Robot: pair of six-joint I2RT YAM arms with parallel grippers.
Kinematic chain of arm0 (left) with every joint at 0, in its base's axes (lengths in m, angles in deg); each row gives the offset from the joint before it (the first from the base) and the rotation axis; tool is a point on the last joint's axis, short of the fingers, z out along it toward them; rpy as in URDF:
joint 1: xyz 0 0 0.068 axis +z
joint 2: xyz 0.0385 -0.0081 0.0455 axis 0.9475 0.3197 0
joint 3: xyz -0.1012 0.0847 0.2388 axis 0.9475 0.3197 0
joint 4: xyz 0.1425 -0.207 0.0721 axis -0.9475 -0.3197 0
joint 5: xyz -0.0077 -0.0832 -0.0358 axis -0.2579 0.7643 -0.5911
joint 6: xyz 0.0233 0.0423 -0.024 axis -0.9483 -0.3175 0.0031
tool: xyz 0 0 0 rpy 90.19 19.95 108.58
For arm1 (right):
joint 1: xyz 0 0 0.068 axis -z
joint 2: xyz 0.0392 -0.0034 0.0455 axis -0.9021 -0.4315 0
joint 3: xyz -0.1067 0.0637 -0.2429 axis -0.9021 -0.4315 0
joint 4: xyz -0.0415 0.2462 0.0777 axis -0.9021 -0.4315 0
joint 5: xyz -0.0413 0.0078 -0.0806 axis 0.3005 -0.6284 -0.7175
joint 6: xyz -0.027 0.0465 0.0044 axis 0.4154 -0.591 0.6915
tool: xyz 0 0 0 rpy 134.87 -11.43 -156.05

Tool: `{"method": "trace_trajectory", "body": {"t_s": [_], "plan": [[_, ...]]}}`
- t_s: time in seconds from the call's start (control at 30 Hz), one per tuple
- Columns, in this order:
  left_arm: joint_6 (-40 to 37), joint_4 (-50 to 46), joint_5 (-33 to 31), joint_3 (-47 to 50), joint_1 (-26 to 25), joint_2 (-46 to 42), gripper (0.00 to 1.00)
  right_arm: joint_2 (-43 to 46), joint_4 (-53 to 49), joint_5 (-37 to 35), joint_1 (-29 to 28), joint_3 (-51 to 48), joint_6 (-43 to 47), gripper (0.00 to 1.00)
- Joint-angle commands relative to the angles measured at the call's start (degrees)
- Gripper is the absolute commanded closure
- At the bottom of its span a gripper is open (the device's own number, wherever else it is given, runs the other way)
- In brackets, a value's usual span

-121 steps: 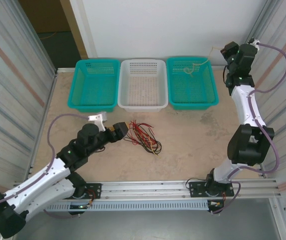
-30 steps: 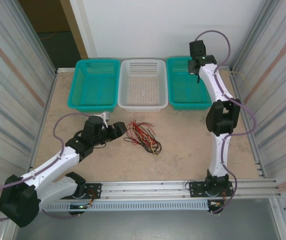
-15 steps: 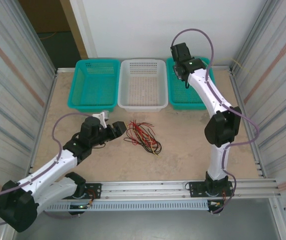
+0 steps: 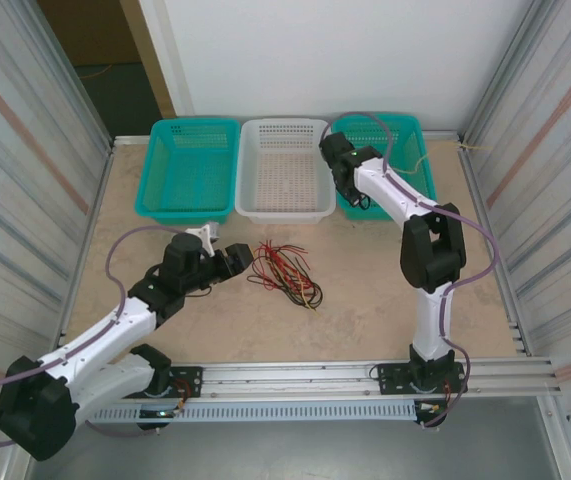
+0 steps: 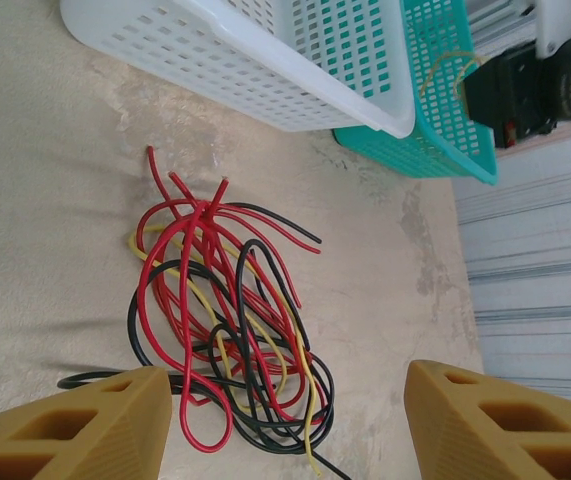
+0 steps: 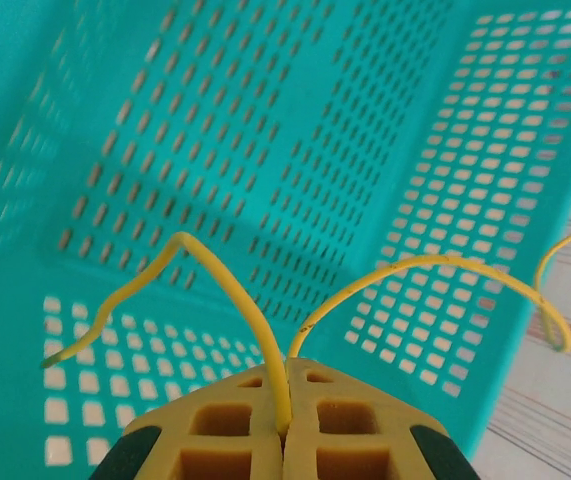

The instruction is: Untangle the cables

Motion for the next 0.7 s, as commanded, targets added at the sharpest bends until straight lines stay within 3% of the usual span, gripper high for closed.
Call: {"method": "trace_trajectory", "body": {"t_s": [0.0,0.1,0.17,0.4,0.57,0.67], "plan": [[-0.9,1.9,0.7,-0.7,0.3,0.6,0.36,1.4,-0.6,-4.0,-1.4,-0.5,3.7,1.0],[-0.7,2.7,1.2,-1.0,0.4,1.3,0.32,0.0,-0.9,-5.1,-1.4,0.2,3.6,1.0],[-0.9,2.5,1.6,-1.7,0.3,1.7,0.26,-0.5,-0.6,-6.2,-1.4,1.1,3.3,0.74],[-2.0,2.5,0.5,-3.3,0.4,2.1,0.22,0.5,-0.2,-7.6,-1.4,4.5,3.3,0.49],[-2.5,2.9,1.3,-5.2,0.3,3.8,0.22,3.1,-0.7,-9.2,-0.7,6.2,-0.7,0.44],[-3.4,2.2,1.4,-6.1,0.3,4.5,0.23,5.7,-5.0,-6.7,1.9,11.2,-11.4,0.41]]}}
